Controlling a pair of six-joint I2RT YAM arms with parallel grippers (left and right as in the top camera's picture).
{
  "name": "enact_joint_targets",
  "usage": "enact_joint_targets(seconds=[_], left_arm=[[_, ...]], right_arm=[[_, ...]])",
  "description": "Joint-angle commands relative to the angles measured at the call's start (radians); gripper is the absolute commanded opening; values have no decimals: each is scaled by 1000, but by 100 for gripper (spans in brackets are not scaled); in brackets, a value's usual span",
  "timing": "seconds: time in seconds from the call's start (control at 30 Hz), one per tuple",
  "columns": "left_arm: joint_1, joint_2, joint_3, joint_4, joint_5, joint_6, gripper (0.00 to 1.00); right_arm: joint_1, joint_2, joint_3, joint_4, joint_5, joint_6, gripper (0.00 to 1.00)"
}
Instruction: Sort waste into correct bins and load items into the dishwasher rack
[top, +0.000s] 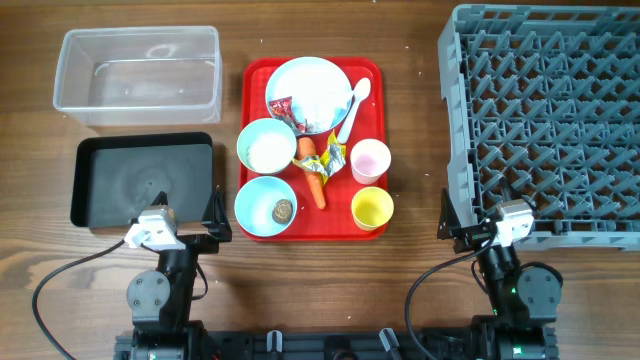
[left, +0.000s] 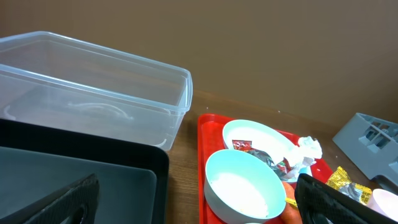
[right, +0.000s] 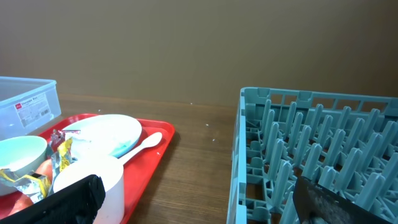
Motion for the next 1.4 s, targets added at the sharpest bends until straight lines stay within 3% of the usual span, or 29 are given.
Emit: enact_joint_targets(seconds=[0.0, 0.2, 0.37, 0.53, 0.67, 0.83, 1.0, 1.17, 1.37], left_arm=[[7, -8, -5, -5, -6, -13, 100], [7, -8, -5, -6, -6, -13, 100], [7, -8, 8, 28, 25, -13, 100], [7, 12, 169, 18, 24, -10, 100], [7, 155, 348, -62, 24, 23, 100], [7, 519, 689, -250, 32, 74, 100], [7, 856, 1000, -537, 32, 74, 100], [6, 1036, 1079, -676, 39, 74, 100], [6, 1151, 1219, -858, 99, 74, 100]], right_arm=[[-3, -8, -8, 1, 21, 16, 100], [-3, -8, -8, 21, -27, 19, 100], [-3, -8, -2, 193, -29, 19, 100], [-3, -8, 68, 340, -28, 105, 100], [-3, 48, 137, 385, -41, 175, 100], [-3, 362, 396, 380, -200, 109, 100], [-3, 775, 747, 288, -431, 93, 100], [-3, 1062, 949, 156, -602, 96, 100], [-3, 1183, 1085, -8, -646, 96, 100]])
